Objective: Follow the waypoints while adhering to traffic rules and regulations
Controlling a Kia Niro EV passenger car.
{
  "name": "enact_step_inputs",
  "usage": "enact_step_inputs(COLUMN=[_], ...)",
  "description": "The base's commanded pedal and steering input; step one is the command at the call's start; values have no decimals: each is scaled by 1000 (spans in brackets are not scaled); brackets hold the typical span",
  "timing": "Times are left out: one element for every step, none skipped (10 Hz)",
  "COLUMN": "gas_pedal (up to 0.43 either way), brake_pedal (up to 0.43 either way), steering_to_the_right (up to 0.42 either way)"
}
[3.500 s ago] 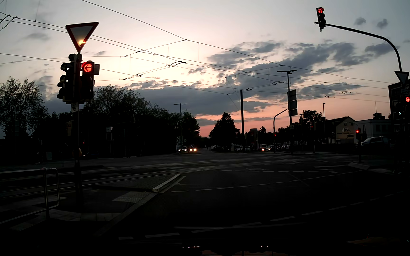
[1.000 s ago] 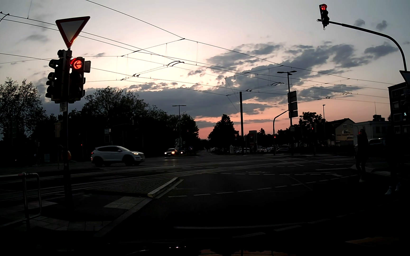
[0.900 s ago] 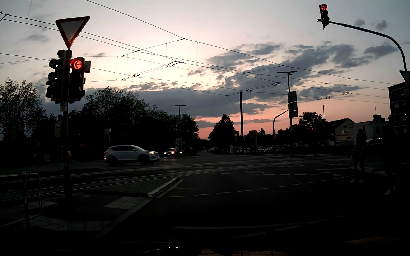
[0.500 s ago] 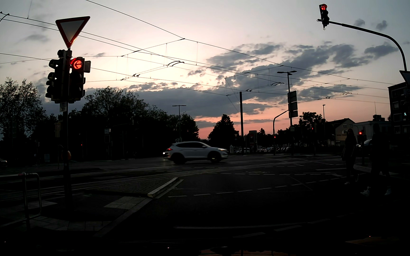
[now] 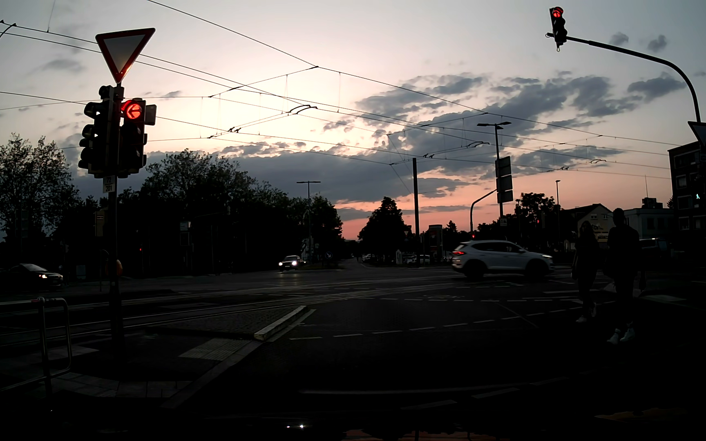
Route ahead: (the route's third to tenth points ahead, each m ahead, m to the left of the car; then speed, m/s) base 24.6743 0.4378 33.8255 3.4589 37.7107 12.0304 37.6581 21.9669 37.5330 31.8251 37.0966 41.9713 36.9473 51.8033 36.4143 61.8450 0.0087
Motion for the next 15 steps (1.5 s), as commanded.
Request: enact_step_inputs(gas_pedal=[0, 0, 0, 0, 0, 0, 0, 0, 0, 0, 0, 0, 0, 0, 0], brake_pedal=[244, 244, 244, 244, 244, 244, 244, 244, 244, 244, 244, 244, 244, 244, 244], steering_to_the_right=[27, 27, 26, 27, 27, 27, 27, 27, 27, 27, 27, 27, 27, 27, 27])
